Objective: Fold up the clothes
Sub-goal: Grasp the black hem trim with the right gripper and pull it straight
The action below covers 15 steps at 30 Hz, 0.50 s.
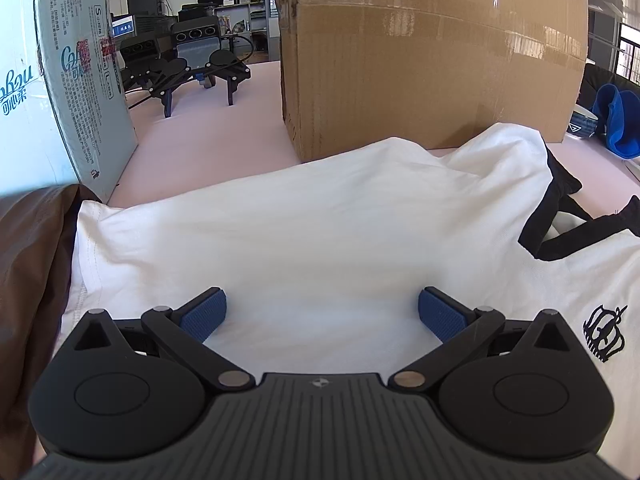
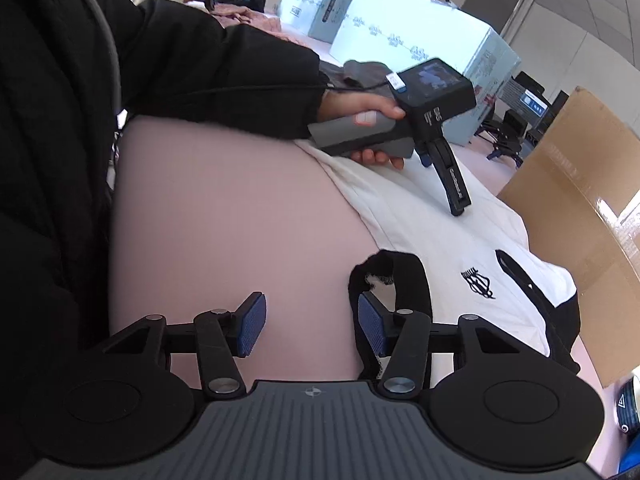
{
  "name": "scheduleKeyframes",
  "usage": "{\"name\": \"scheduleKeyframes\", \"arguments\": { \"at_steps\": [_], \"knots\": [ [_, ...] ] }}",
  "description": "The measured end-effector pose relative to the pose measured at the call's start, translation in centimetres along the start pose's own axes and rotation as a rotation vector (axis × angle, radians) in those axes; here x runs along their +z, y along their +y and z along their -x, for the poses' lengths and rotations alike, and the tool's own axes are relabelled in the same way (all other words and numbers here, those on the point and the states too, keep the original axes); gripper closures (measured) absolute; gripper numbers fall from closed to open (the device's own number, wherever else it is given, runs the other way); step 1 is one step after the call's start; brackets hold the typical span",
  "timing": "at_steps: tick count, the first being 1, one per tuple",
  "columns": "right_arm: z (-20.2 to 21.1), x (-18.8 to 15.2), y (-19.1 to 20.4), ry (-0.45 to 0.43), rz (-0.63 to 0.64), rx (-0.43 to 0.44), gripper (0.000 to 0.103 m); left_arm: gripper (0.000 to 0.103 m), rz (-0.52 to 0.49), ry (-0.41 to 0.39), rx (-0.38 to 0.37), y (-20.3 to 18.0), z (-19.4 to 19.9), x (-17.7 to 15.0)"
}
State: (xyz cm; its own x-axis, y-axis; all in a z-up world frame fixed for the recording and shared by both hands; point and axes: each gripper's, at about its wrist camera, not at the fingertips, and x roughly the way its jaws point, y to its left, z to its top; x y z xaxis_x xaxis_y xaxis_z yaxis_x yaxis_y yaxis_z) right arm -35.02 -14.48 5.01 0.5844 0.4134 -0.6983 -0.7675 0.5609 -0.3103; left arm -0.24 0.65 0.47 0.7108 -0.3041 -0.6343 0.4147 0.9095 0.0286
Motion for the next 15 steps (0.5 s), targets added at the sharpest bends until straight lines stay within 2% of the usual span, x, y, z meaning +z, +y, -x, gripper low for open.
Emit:
{"name": "scheduleKeyframes", "arguments": {
  "at_steps": [2, 8, 12, 15],
  "knots": [
    [-0.8, -0.3, -1.3, 0.013, -0.057, 0.014, 0.071, 0.000, 0.000, 0.000, 0.001, 0.0, 0.0, -0.1],
    [-2.2, -0.1, -2.8, 0.043, -0.090, 0.007, 0.070, 0.000, 0.000, -0.001, 0.003, 0.0, 0.1, -0.2],
    [-2.7, -0.4, -4.4, 0.049, -0.183, 0.070, 0.076, 0.000, 0.000, -0.001, 0.004, -0.1, 0.1, -0.2],
    [-2.5, -0.7, -4.9, 0.034, -0.229, 0.066, 0.096, 0.000, -0.006, 0.001, 0.003, 0.0, 0.2, -0.3]
  ]
}}
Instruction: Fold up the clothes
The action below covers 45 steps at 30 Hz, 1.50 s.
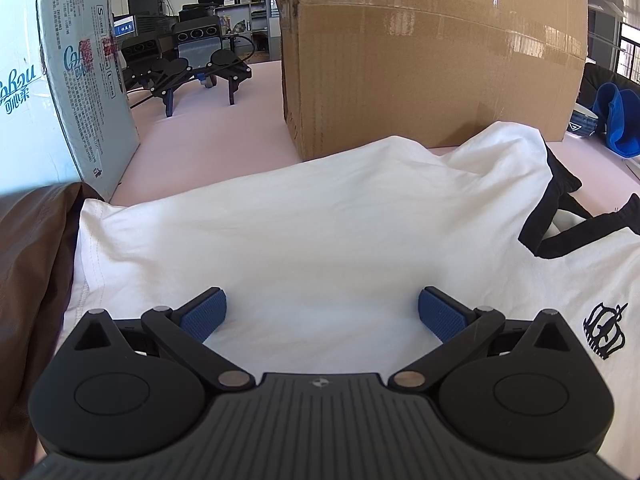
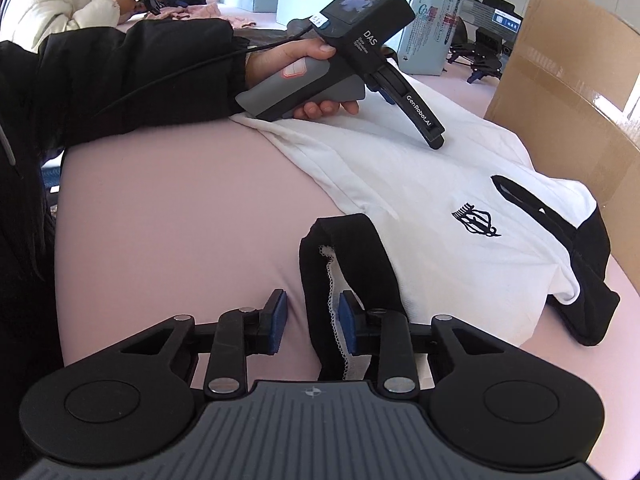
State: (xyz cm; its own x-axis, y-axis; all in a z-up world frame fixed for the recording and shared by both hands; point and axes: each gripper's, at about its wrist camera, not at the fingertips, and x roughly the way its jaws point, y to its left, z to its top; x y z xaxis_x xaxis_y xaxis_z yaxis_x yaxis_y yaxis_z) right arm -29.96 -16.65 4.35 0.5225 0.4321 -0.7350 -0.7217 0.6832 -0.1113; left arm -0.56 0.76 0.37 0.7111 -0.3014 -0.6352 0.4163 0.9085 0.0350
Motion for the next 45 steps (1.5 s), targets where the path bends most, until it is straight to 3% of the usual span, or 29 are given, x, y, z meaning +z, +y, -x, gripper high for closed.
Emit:
{"name": "scheduleKeyframes", "arguments": {
  "at_steps": [2, 16, 24, 31, 36, 37, 39, 40, 41, 45],
  "knots": [
    [0.5, -0.2, 0.3, -0.015, 0.002, -0.011, 0.102, 0.000, -0.007, 0.002, -0.003, 0.0, 0.2, -0.1],
    [6.8, -2.0, 0.4, -0.133, -0.029, -0.043, 0.102, 0.000, -0.087, 0.018, -0.096, 0.8, 4.0, -3.1],
    [9.2, -3.9, 1.6, -0.127, -0.046, -0.017, 0.102, 0.000, -0.140, 0.034, -0.164, 1.6, 7.3, -5.4],
    [9.8, -2.7, 1.1, -0.134, -0.005, -0.020, 0.103, 0.000, -0.167, -0.024, -0.092, 1.3, 9.4, -6.1],
    [7.8, -2.1, -0.3, -0.047, 0.040, -0.040, 0.102, 0.000, -0.200, -0.028, -0.103, 0.9, 9.3, -6.4],
    [7.8, -2.2, -0.1, -0.047, 0.073, -0.052, 0.101, 0.000, -0.202, -0.021, -0.104, 0.9, 9.2, -6.4],
    [8.5, -2.5, 1.0, -0.061, 0.164, -0.080, 0.089, 0.000, -0.187, -0.013, -0.119, 1.1, 8.9, -6.4],
    [8.6, -2.7, 1.5, -0.059, 0.222, -0.098, 0.069, 0.000, -0.176, -0.007, -0.128, 1.3, 8.9, -6.3],
    [8.5, -2.8, 2.0, -0.051, 0.291, -0.104, 0.057, 0.000, -0.164, 0.000, -0.137, 1.5, 8.7, -6.3],
    [7.4, -2.3, 3.2, 0.052, 0.480, -0.067, 0.065, 0.000, -0.128, 0.018, -0.154, 2.0, 8.5, -6.2]
  ]
}}
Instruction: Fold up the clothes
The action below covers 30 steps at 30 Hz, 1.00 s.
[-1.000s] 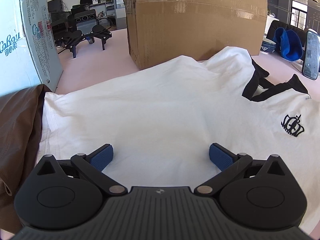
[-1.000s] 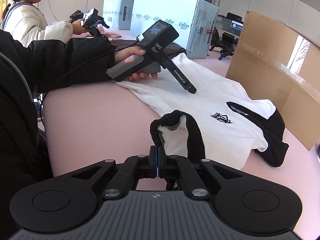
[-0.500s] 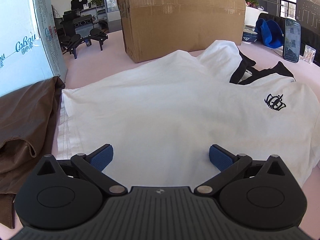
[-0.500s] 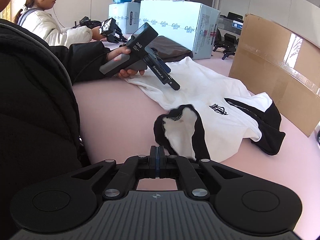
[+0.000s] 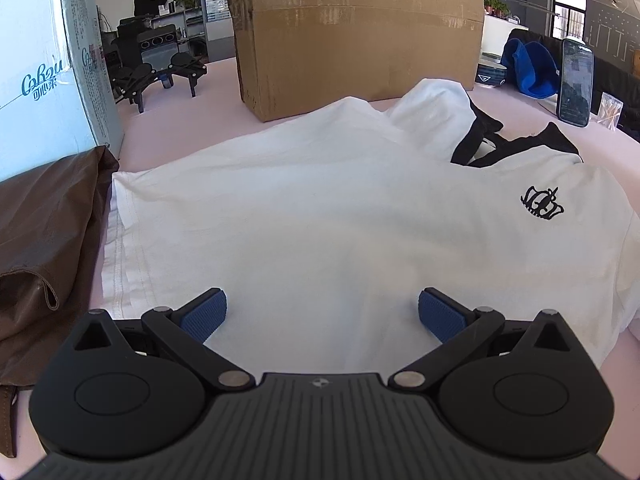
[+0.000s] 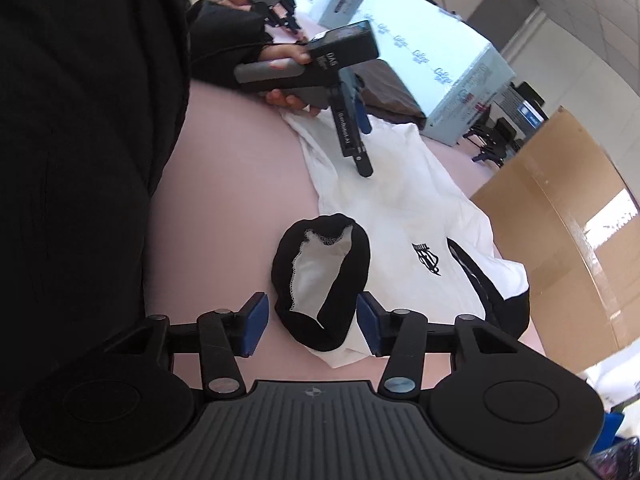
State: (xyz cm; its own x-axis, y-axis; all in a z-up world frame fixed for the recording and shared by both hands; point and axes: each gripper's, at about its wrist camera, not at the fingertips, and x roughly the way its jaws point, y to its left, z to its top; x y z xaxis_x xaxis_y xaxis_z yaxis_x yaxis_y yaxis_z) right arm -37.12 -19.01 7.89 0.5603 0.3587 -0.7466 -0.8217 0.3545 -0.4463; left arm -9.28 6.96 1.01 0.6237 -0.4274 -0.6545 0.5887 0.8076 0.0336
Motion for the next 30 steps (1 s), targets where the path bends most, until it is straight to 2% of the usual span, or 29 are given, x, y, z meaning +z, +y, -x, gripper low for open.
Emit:
{"name": "scheduleKeyframes", "arguments": {
  "at_steps": [1, 2, 3, 9, 12, 14, 18, 22, 27, 30],
  "knots": [
    [-0.5, 0.4, -0.1, 0.032, 0.043, 0.034, 0.082, 0.000, 0.003, 0.001, 0.000, 0.0, 0.0, 0.0],
    [-1.1, 0.7, -0.1, 0.063, 0.087, 0.069, 0.089, 0.000, 0.008, 0.002, 0.000, 0.1, 0.0, 0.0],
    [-1.6, 1.1, -0.2, 0.095, 0.130, 0.104, 0.089, 0.000, 0.012, 0.002, 0.000, 0.2, 0.0, -0.1],
    [-4.1, 1.6, -0.4, 0.234, 0.266, 0.186, 0.089, 0.000, 0.021, 0.004, -0.006, 0.4, -0.1, -0.1],
    [-4.6, 1.5, -0.3, 0.264, 0.283, 0.212, 0.089, 0.000, 0.021, 0.004, -0.006, 0.4, 0.0, -0.1],
    [-4.8, 1.5, -0.6, 0.269, 0.267, 0.230, 0.097, 0.000, 0.021, 0.004, -0.005, 0.3, 0.0, -0.1],
    [-4.0, 1.2, -1.5, 0.207, 0.179, 0.227, 0.098, 0.000, 0.024, 0.005, -0.004, 0.4, 0.0, 0.0],
    [-1.7, 0.7, -3.6, 0.079, 0.063, 0.158, 0.098, 0.000, 0.050, -0.001, 0.003, 0.8, 0.1, 0.1],
    [-0.4, -0.6, -7.9, -0.048, -0.056, 0.066, 0.098, 0.000, 0.093, -0.067, 0.035, 1.3, 1.7, 0.5],
    [-0.8, -1.4, -10.7, -0.097, -0.130, 0.055, 0.098, 0.000, 0.084, -0.125, 0.000, 0.6, 3.5, 0.5]
  ]
}}
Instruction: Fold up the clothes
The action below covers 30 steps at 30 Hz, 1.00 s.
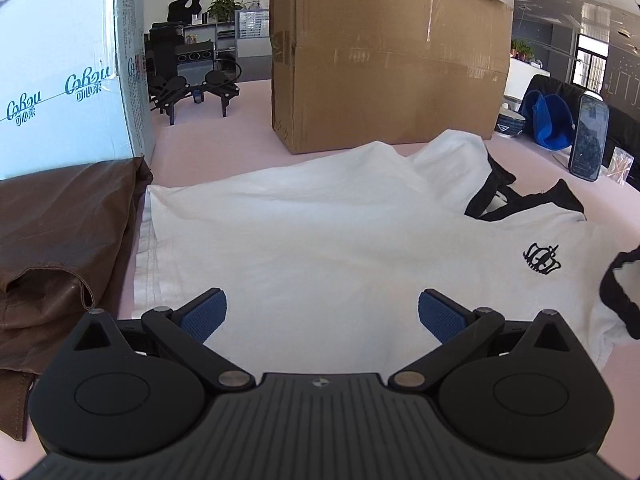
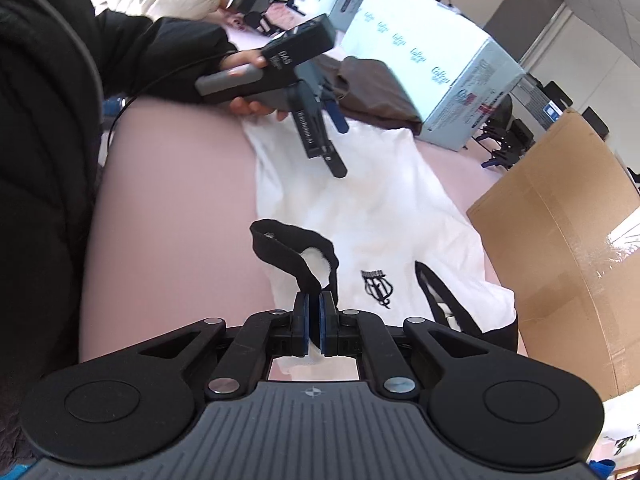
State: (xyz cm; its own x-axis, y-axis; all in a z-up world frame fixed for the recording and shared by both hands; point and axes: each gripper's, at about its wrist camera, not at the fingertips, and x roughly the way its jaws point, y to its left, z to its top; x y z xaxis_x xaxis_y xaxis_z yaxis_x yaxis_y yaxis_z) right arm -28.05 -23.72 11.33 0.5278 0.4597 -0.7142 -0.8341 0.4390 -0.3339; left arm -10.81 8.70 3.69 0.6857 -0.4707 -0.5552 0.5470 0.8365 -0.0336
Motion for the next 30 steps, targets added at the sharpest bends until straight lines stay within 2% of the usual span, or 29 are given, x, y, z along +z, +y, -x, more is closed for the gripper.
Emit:
{"name": "scheduleKeyframes", "arguments": {
  "at_steps": [4, 9, 14, 18, 21, 23, 24, 26, 28, 30],
  "knots": [
    [-3.4, -1.5, -4.8, -0.020, -0.101, 0.006, 0.098, 0.000, -0.058, -0.074, -0.082, -2.6, 2.3, 0.0],
    [-7.9, -3.8, -9.5, -0.017, -0.229, 0.026, 0.099, 0.000, -0.160, -0.106, -0.295, -8.5, 3.3, 0.6],
    [-10.2, -5.7, -10.4, -0.041, -0.342, 0.032, 0.098, 0.000, -0.157, -0.039, -0.413, -13.8, -0.4, 3.2],
    [-10.5, -6.7, -9.6, -0.107, -0.397, 0.010, 0.095, 0.000, -0.126, 0.064, -0.492, -16.8, -4.9, 4.7],
    [-9.9, -8.3, -9.6, -0.202, -0.494, 0.006, 0.084, 0.000, -0.108, 0.168, -0.533, -17.9, -8.0, 4.2],
    [-9.4, -9.5, -10.2, -0.257, -0.587, 0.025, 0.069, 0.000, -0.097, 0.221, -0.529, -17.9, -9.5, 3.5],
    [-9.1, -9.6, -10.5, -0.264, -0.604, 0.030, 0.067, 0.000, -0.096, 0.220, -0.536, -17.7, -9.8, 3.1],
    [-7.5, -9.9, -11.1, -0.353, -0.644, 0.018, 0.045, 0.000, -0.091, 0.208, -0.546, -17.6, -9.8, 2.9],
    [-6.1, -10.2, -12.1, -0.447, -0.741, -0.005, 0.029, 0.000, -0.093, 0.200, -0.542, -17.7, -9.7, 2.7],
    [-5.1, -10.4, -13.4, -0.534, -0.860, -0.024, 0.016, 0.000, -0.147, 0.176, -0.518, -18.4, -9.4, 2.2]
  ]
}}
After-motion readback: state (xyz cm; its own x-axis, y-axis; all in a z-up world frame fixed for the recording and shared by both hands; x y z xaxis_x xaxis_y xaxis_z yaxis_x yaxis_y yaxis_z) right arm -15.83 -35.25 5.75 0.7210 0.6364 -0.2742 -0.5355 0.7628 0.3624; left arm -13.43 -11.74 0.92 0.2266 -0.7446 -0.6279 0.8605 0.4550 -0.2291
